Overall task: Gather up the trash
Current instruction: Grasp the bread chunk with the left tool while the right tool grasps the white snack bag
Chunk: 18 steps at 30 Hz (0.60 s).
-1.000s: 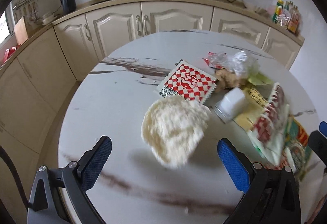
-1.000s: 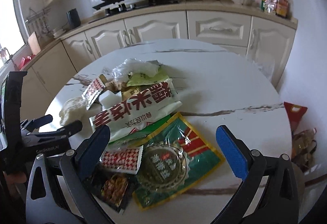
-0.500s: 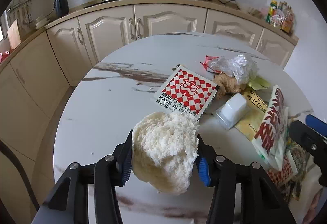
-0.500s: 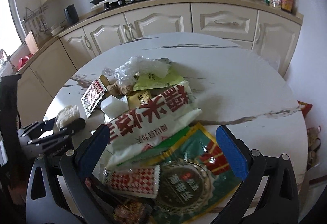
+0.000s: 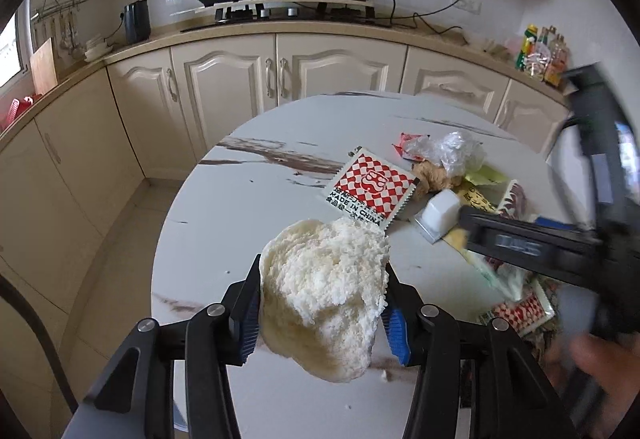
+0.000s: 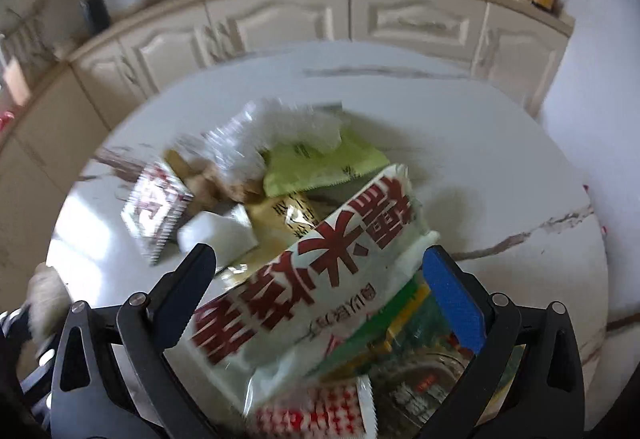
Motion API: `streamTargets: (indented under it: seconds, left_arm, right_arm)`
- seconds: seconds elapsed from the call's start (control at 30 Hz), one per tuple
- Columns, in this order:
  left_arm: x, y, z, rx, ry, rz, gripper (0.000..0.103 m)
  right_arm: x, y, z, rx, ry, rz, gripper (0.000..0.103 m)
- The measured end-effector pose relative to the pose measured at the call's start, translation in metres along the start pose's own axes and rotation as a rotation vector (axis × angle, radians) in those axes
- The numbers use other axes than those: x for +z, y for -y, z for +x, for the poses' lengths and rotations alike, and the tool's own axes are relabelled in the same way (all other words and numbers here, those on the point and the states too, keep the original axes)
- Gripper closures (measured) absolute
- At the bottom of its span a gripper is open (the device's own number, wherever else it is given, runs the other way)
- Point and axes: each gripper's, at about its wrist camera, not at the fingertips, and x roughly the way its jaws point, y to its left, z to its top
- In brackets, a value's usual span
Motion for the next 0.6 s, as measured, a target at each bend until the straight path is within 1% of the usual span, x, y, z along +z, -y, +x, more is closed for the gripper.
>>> streamTargets:
  seconds: [0.07, 0.1, 0.23, 0.27, 0.37, 0.6]
  left_arm:
    - [-0.004, 0.001, -0.008, -0.011, -0.003, 0.004, 0.055]
    - [-0.005, -0.001, -0.013, -0.015, -0.002, 0.007, 0.055]
    - [-0.011, -0.002, -0.026, -0.034, 0.005, 0.002, 0.055]
    - [-0.013, -0.001, -0.029, -0.042, 0.004, 0.000, 0.055]
    - [-0.017, -0.003, -0.040, -0.051, 0.007, -0.008, 0.055]
    - [-0.023, -0.008, -0.067, -0.058, 0.014, -0.021, 0.055]
  right_arm:
    - [-0.003, 0.002, 0.010, -0.008, -0.030, 0.016, 0.000]
    - [-0.004, 0.005, 0.009, -0.007, -0.021, 0.017, 0.000]
    - [-0.010, 0.022, 0.003, 0.080, 0.001, 0.022, 0.002]
    - [-0.011, 0.025, 0.003, 0.083, 0.003, 0.013, 0.003]
    - [-0.017, 0.038, -0.002, 0.111, 0.014, 0.006, 0.013]
    - [-0.025, 0.052, -0.009, 0.152, 0.015, -0.037, 0.022]
